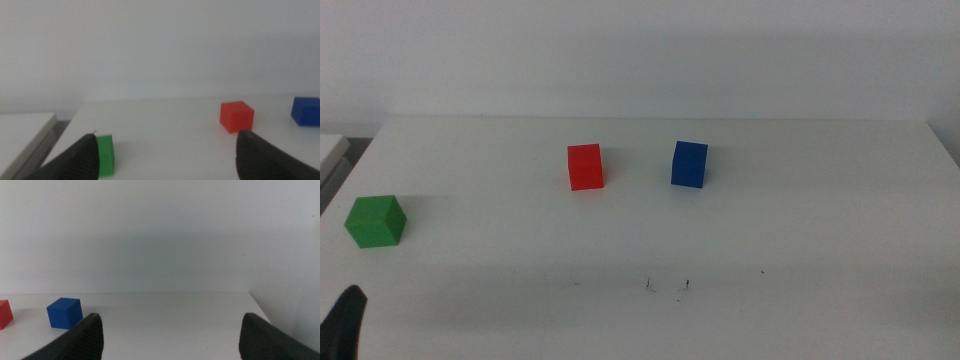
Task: Stack red cubes first, then green, then blue cubes in a specific spot.
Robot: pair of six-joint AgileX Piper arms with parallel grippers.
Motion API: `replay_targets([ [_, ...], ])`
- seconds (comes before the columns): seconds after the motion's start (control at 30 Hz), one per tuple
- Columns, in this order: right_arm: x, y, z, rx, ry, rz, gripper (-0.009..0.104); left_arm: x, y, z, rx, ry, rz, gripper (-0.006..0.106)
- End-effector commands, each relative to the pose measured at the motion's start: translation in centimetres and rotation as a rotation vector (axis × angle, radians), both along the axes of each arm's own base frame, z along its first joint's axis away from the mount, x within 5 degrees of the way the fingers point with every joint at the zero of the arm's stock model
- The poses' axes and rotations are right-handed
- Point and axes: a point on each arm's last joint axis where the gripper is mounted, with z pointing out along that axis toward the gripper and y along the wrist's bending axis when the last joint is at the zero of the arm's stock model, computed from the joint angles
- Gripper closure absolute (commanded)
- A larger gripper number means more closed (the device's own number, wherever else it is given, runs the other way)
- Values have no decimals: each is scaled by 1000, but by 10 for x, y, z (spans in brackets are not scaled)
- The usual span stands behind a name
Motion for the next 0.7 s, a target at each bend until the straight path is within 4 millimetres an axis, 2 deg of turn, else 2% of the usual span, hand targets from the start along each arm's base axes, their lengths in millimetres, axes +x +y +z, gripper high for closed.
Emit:
replay_targets([
  [0.0, 0, 0, 0, -8, -11, -7, 2, 3, 0, 6, 5, 54, 2, 7],
  [0.13, 0, 0, 0, -8, -11, -7, 2, 22, -1, 42, 18, 317, 8, 7],
  [0.17, 0, 0, 0, -8, -11, -7, 2, 30, -1, 56, 22, 396, 10, 7],
  [0.2, 0, 0, 0, -8, -11, -7, 2, 40, -2, 77, 23, 456, 11, 7],
  [0.3, 0, 0, 0, -8, -11, -7, 2, 74, -4, 116, 32, 625, 13, 7],
  [0.37, 0, 0, 0, -8, -11, -7, 2, 99, -7, 130, 21, 715, 7, 7],
  [0.5, 0, 0, 0, -8, -11, -7, 2, 156, -14, 142, -10, 855, -8, 7],
  [0.57, 0, 0, 0, -8, -11, -7, 2, 182, -18, 141, -40, 918, -14, 7],
  [0.67, 0, 0, 0, -8, -11, -7, 2, 222, -36, 136, -81, 997, -22, 7],
])
